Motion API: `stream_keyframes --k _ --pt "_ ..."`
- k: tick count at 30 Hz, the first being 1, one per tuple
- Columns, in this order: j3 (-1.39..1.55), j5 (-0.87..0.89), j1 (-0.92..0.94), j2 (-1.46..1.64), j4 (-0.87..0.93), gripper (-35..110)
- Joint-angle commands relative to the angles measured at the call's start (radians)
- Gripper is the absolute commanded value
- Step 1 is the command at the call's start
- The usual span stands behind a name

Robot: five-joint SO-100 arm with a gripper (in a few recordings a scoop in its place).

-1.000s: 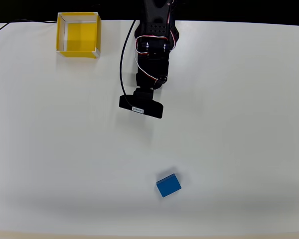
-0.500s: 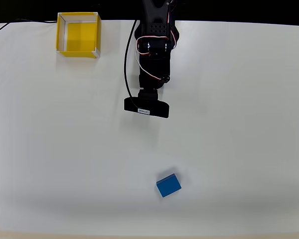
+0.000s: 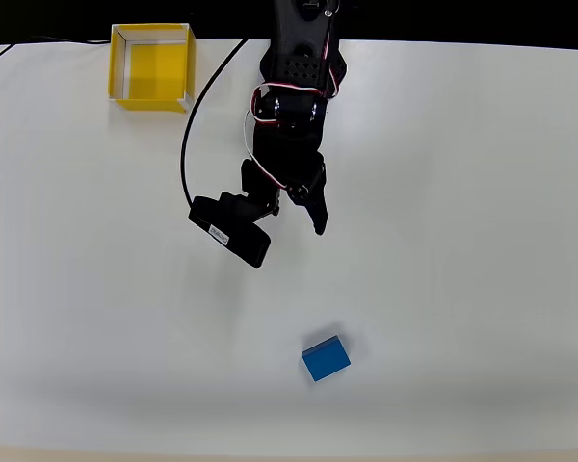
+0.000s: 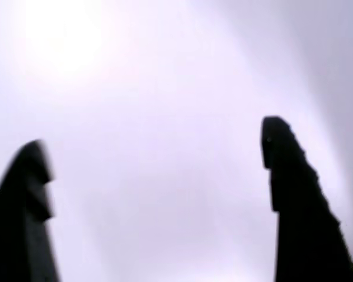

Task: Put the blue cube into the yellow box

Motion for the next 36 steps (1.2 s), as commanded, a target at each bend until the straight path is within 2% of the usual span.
stream_keyframes --k 1,7,17,36 --pt "-0.29 0.109 0.038 -0.152 -0.054 51" --pt "-0.541 0.252 0.069 -0.43 -0.097 53" --pt "-1.042 0.465 0.052 -0.89 0.026 54" --pt "-1.471 0.563 -0.115 -1.376 0.009 52"
